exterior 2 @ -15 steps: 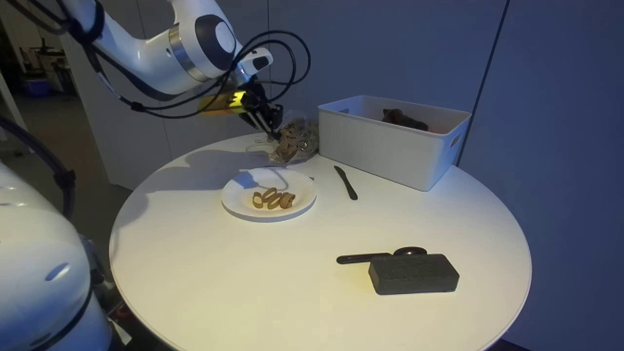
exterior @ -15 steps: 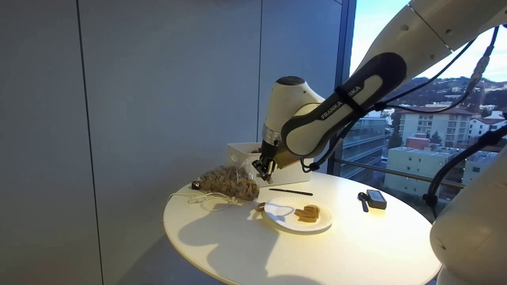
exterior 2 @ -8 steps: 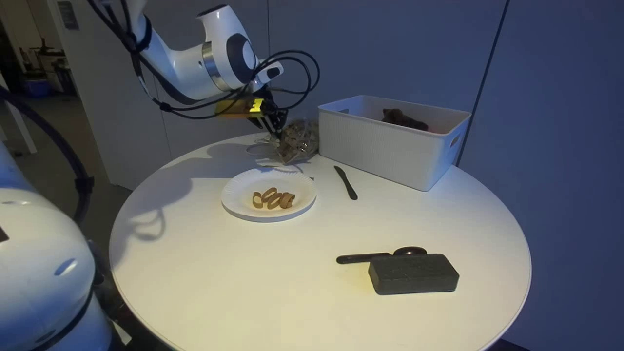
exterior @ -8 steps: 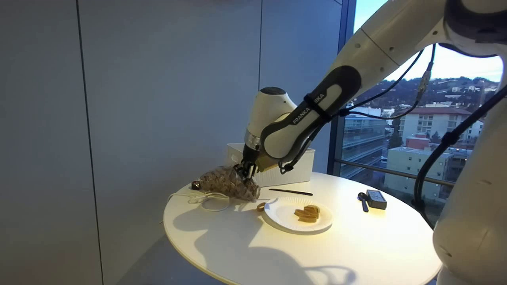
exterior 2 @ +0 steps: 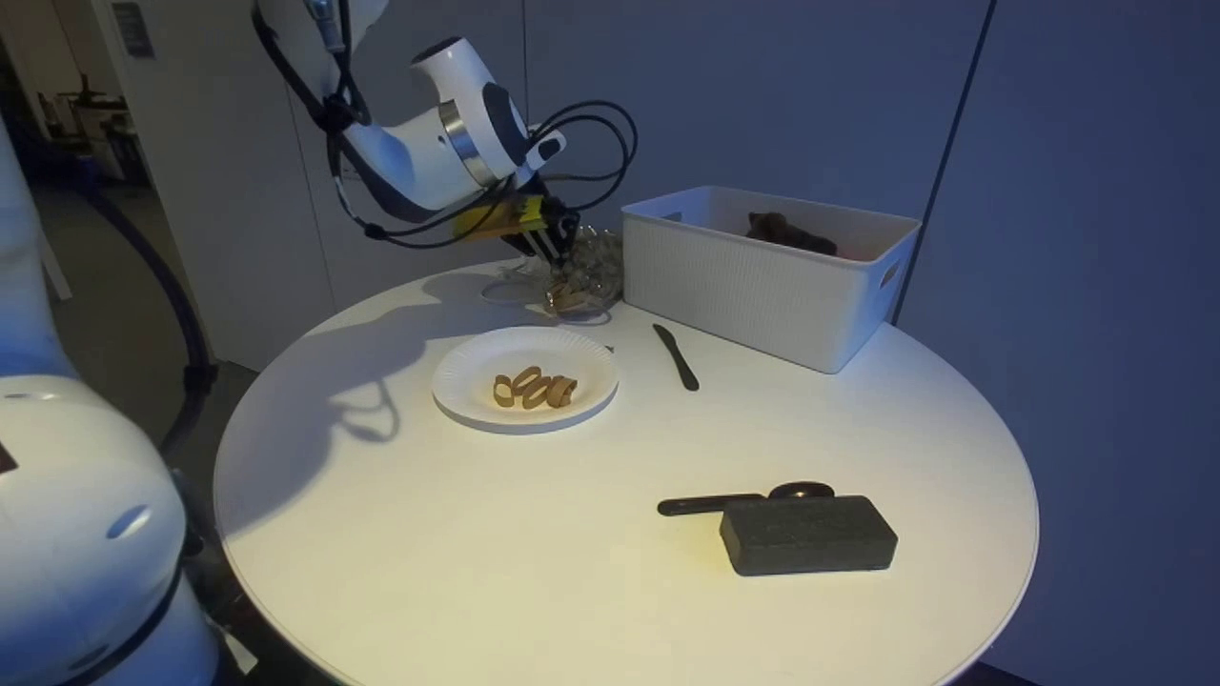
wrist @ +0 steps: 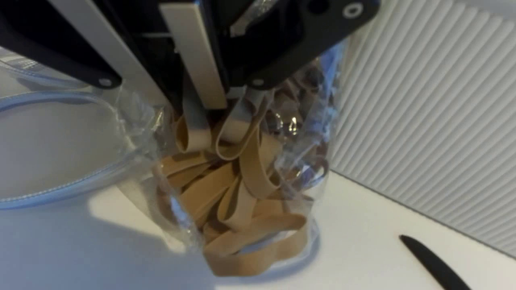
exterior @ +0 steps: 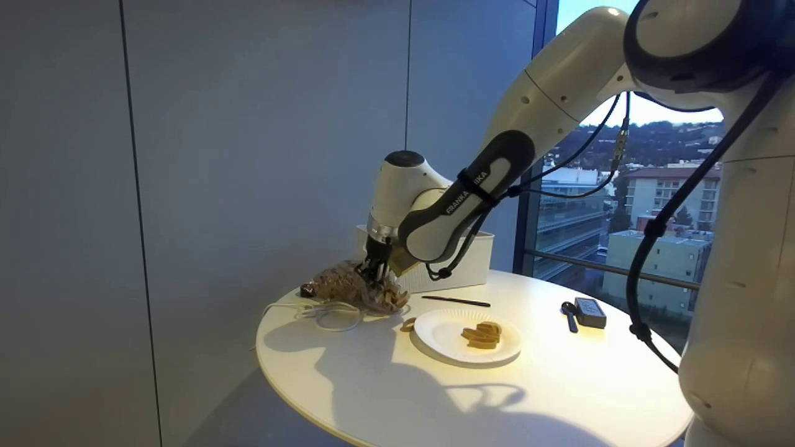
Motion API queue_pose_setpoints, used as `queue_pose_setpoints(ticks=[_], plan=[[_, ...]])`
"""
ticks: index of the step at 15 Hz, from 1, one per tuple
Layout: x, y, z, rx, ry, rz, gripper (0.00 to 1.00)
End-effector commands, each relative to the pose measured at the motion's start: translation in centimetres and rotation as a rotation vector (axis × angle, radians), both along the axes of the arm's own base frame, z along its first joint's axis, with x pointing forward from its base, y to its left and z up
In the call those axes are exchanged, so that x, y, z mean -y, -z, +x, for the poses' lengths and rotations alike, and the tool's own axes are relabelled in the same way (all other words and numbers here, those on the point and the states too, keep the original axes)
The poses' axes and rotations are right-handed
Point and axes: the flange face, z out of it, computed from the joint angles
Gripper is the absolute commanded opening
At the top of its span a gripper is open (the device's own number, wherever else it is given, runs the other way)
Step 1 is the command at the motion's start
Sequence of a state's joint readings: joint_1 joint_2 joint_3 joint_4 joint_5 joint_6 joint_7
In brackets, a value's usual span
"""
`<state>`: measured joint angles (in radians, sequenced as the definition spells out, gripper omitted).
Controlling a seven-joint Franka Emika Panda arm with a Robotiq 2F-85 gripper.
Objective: Put the rubber bands back into the plastic bag
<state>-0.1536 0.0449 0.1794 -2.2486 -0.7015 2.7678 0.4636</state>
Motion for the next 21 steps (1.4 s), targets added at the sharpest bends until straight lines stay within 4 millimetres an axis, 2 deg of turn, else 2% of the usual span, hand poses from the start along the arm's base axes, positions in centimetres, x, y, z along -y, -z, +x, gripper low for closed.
queue_pose_setpoints(ticks=[1, 2, 4, 7, 10, 11, 15, 21], plan=[[0.0, -0.3, 1.7, 0.015, 0.015, -0.031, 0.40], [0.2, 0.0, 1.7, 0.000, 0.027, -0.023, 0.41], [0.3, 0.7, 1.7, -0.038, 0.048, -0.003, 0.51], [0.0, 1.2, 1.2, -0.086, 0.087, 0.035, 0.74], [-0.9, 0.2, 0.0, -0.122, 0.115, 0.054, 0.94], [-1.3, -0.7, -0.7, -0.116, 0.112, 0.052, 0.98], [-3.0, -4.0, -2.5, -0.094, 0.087, 0.070, 1.00], [-2.8, -9.0, -5.7, -0.137, 0.185, 0.226, 1.00]])
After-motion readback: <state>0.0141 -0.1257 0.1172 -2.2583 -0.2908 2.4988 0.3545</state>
